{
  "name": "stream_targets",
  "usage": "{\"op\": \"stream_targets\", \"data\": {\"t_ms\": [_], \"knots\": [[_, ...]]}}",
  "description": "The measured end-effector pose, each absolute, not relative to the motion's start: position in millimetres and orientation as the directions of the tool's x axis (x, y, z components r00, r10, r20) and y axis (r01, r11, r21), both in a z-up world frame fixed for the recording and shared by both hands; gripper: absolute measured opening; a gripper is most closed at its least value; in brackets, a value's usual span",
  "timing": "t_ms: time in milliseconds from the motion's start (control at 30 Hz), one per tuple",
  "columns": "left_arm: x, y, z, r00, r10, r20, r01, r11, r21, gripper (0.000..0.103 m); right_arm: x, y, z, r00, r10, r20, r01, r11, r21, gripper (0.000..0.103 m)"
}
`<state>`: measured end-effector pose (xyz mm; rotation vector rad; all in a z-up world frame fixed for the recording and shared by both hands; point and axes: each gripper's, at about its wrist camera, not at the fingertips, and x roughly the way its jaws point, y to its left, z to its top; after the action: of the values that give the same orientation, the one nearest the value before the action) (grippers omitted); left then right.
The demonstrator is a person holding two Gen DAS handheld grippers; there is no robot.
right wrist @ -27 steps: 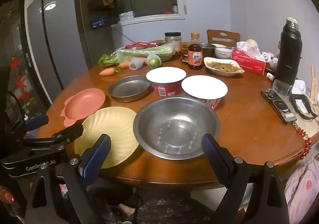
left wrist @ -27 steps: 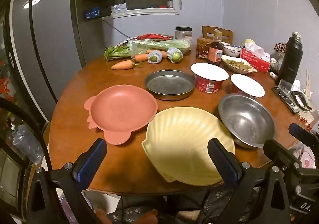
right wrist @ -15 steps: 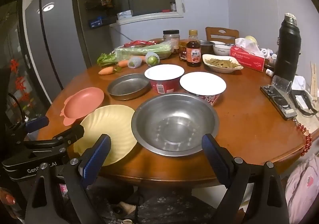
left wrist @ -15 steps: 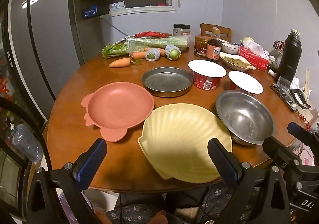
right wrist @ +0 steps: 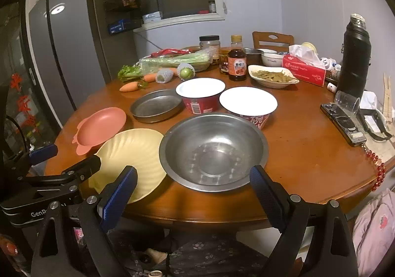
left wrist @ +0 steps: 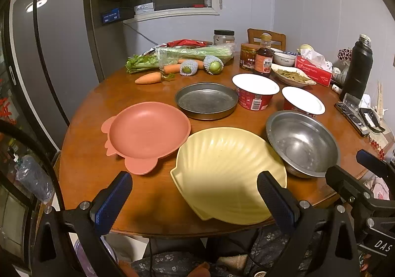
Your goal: Organize plates and bowls
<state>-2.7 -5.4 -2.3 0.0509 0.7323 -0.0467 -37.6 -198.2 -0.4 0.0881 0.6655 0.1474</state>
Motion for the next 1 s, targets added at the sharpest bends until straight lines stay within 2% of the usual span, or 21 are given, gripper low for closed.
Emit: {"op": "stream_targets", "data": {"t_ms": [1000], "knots": [[-2.6,-2.0,-0.3,0.744,-0.032,-0.667,0.066,0.998,0.025,0.102,-40.3,-197.7,5.9,0.779,0.179,-0.601,-0.126,0.983,0.13,0.093]]}}
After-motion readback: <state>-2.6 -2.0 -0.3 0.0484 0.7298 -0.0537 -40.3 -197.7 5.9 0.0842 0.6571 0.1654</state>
